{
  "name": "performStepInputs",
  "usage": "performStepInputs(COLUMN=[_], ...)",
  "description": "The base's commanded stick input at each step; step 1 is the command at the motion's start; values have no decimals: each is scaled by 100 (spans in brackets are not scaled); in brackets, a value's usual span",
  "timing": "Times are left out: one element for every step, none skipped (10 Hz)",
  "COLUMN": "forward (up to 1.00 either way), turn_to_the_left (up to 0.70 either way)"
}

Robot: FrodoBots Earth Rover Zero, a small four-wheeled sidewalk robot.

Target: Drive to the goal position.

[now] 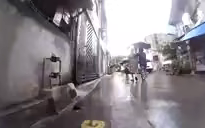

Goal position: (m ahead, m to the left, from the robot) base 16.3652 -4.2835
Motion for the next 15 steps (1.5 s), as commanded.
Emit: performStepInputs(forward=[99,99,99,99,99,99,99,99,99,99,99,99,99,99,99], turn_to_the_left=[0,0,0,0,0,0,23,1,0,0,0,0,0,0,-19])
